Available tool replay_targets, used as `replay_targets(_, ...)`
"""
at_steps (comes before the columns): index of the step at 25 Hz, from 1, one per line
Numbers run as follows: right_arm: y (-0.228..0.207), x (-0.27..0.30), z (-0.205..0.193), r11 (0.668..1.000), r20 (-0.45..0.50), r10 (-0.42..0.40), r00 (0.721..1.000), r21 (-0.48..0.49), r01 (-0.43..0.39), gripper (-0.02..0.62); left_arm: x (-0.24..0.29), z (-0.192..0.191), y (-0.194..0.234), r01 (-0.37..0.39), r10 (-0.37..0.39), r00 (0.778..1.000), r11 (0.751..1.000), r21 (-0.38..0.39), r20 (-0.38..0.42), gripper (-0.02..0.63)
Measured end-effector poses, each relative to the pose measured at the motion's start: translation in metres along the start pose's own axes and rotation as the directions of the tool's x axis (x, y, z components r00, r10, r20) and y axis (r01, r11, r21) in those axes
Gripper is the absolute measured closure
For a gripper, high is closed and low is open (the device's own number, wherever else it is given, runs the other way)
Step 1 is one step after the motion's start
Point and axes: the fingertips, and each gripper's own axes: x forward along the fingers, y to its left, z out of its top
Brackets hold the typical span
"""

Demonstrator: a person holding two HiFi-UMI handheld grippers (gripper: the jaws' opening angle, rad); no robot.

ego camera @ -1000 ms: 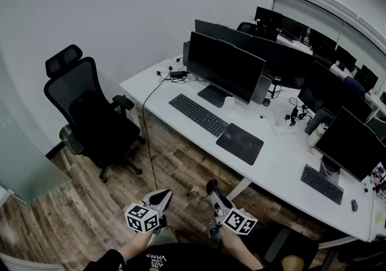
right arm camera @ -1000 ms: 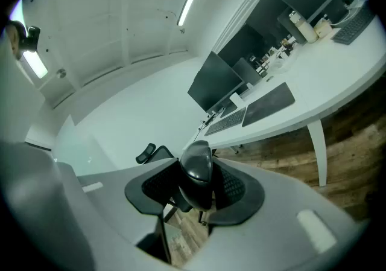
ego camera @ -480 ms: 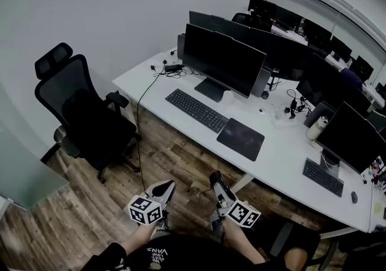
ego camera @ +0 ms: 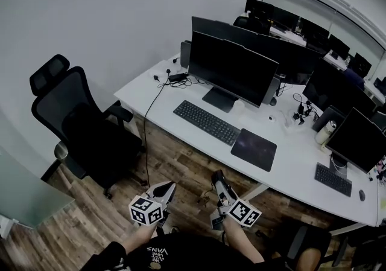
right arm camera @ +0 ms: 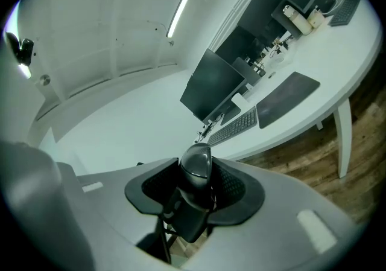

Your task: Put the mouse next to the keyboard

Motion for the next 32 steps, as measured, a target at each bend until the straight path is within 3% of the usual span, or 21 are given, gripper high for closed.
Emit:
replay_targets(5, 0.008, 0.025, -0.005, 0.999, 0.059, -0.034, 0.998, 0.02, 0.033, 0.423, 0.009, 0.014, 0.032, 0.055, -0.055, 0.998, 0.998, 0.015, -0.023, 0.604)
replay_targets(15, -0.014, 0.038, 0.002, 0.991, 0.114, -0.112, 0.987, 0.087, 0.103, 0.425, 0.051, -0.002, 0.044, 0.157, -0.157, 0.982, 0.988, -0.017, -0.106, 0.604)
replay_targets(32, -0.089, 0.087, 0.14, 0.996, 0.073, -0.056, 0.996, 0.068, 0.051, 0.424, 0.207, 0.024, 0.014, 0.099, -0.1, 0.993, 0.995, -0.027, -0.059, 0.604)
